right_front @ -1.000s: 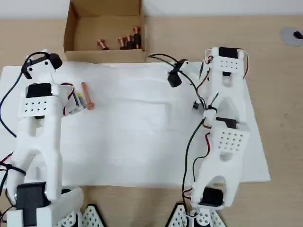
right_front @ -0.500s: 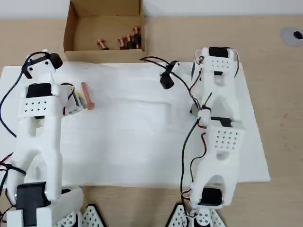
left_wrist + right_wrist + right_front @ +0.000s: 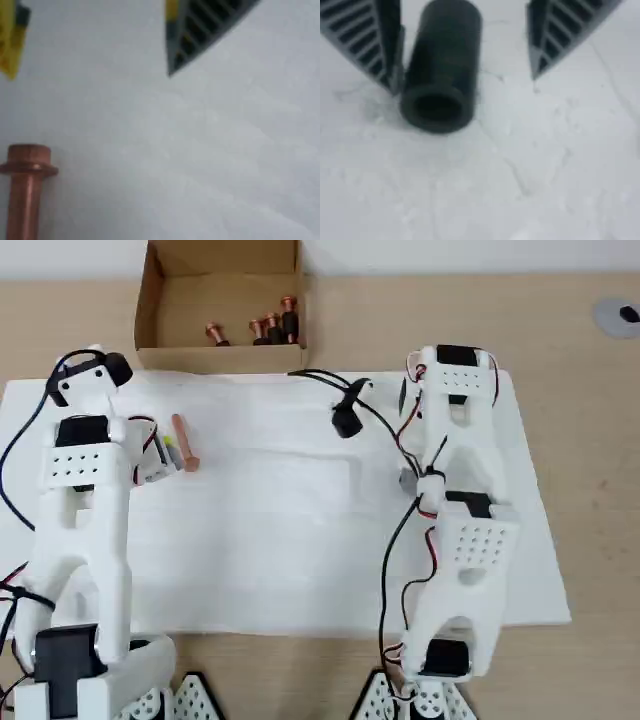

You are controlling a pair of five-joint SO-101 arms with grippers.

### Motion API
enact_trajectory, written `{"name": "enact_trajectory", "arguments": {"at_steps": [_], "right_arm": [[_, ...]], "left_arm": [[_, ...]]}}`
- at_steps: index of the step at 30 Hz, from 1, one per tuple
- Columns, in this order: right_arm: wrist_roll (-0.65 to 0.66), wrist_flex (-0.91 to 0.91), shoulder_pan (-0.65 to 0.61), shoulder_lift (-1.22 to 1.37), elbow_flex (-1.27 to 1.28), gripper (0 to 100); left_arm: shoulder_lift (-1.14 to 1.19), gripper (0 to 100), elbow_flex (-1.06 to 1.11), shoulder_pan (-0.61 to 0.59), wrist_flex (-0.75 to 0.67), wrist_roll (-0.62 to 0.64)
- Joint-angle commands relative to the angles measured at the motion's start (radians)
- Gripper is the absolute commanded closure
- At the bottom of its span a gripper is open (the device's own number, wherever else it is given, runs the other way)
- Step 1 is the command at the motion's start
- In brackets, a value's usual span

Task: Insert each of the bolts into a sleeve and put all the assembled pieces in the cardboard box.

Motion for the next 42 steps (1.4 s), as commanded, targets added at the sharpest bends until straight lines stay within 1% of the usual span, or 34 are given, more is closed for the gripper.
{"name": "enact_trajectory", "arguments": {"at_steps": [1, 9, 11, 15, 16, 18, 22, 25, 27, 31, 35, 37, 39, 42], "right_arm": [[0.008, 0.011, -0.008, 0.024, 0.094, 77.1], [0.005, 0.011, -0.021, 0.024, 0.113, 77.9], [0.002, 0.011, -0.030, 0.024, 0.111, 82.3], [-0.040, 0.011, -0.039, 0.022, 0.105, 97.4], [-0.041, 0.011, -0.041, 0.022, 0.105, 99.3], [-0.054, 0.011, -0.041, 0.021, 0.105, 98.1], [-0.075, 0.011, -0.041, 0.015, 0.090, 98.9], [-0.115, 0.011, -0.041, -0.021, 0.035, 98.9], [-0.164, 0.012, -0.047, -0.067, -0.010, 98.9], [-0.245, 0.012, -0.102, -0.216, -0.056, 98.9], [-0.259, 0.012, -0.186, -0.372, -0.053, 98.9], [-0.288, 0.012, -0.229, -0.435, -0.053, 98.9], [-0.316, 0.012, -0.274, -0.483, -0.053, 98.9], [-0.348, 0.012, -0.323, -0.539, -0.051, 98.9]], "left_arm": [[-0.015, 79, -0.005, 0.003, -0.003, -0.005], [-0.015, 79, -0.006, 0.003, -0.003, -0.005], [-0.015, 79, -0.008, 0.003, -0.003, -0.005], [-0.015, 79, -0.008, 0.003, -0.003, -0.005], [-0.015, 79, -0.008, 0.003, -0.003, -0.005], [-0.016, 79, -0.008, 0.003, -0.003, -0.005], [-0.041, 79, -0.002, 0.003, -0.003, -0.005], [-0.090, 79, 0.003, 0.003, 0.009, -0.005], [-0.122, 79, 0.000, 0.009, 0.025, -0.012], [-0.180, 79, -0.003, 0.008, 0.034, -0.060], [-0.236, 79, 0.003, 0.005, 0.038, -0.115], [-0.259, 79, 0.020, 0.005, 0.028, -0.153], [-0.272, 79, 0.052, 0.006, -0.005, -0.238], [-0.269, 79, 0.112, 0.006, -0.078, -0.439]]}}
